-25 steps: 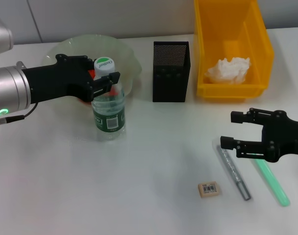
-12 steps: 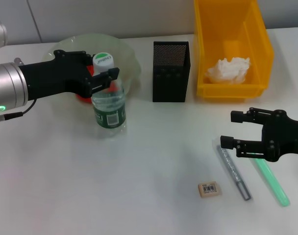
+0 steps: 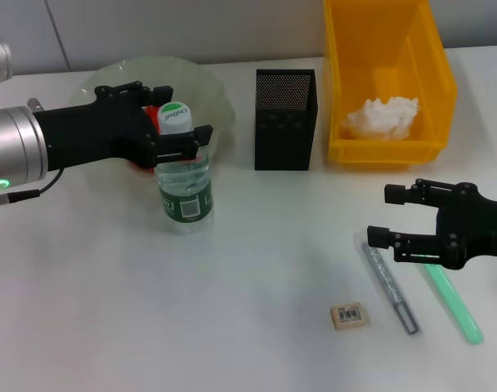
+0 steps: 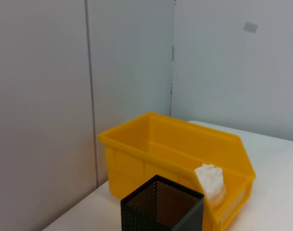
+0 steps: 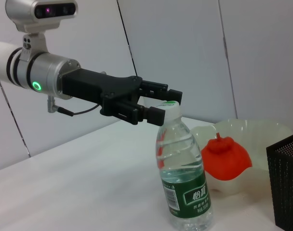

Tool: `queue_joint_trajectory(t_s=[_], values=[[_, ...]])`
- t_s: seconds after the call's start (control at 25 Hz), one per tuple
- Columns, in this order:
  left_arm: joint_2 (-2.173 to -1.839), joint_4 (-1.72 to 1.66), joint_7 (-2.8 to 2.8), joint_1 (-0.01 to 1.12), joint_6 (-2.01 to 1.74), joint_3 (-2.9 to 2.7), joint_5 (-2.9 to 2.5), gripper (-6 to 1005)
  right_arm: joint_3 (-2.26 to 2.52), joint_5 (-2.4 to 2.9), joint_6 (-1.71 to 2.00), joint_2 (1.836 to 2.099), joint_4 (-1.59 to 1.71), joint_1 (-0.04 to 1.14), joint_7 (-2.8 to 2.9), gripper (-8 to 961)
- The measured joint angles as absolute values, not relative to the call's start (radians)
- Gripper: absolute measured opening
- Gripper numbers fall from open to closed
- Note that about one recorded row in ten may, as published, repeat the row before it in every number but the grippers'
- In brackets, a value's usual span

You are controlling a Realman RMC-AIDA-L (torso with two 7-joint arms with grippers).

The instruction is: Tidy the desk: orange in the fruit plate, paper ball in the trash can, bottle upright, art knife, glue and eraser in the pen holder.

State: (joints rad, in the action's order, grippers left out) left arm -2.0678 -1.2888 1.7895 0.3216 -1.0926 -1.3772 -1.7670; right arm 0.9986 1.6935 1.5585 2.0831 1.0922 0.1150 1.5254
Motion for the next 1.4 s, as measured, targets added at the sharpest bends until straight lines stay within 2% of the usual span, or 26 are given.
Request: queue_joint_trajectory(t_s=[0.16, 0.68, 1.2, 1.4], values=[[-2.067, -1.297, 1.788, 0.321, -1.099, -1.368, -1.751, 822, 0.999, 1.694, 1.559, 2.083, 1.092, 0.115, 1.526, 784], [-2.066, -1.294, 1.745, 0.311, -1.156, -1.262, -1.652, 823, 0.999, 1.695, 1.559, 2.083, 1.08, 0.118, 1.526, 784], [-2.064, -1.204, 1.569, 0.336, -1.588, -1.089, -1.519, 819, 0.998, 1.705, 1.557, 2.08, 1.072, 0.128, 1.526, 784], [-2.064, -1.165, 1.486, 0.34, -1.646, -1.095, -1.52, 819, 0.99, 1.756, 1.557, 2.08, 1.082, 0.144, 1.543, 784]])
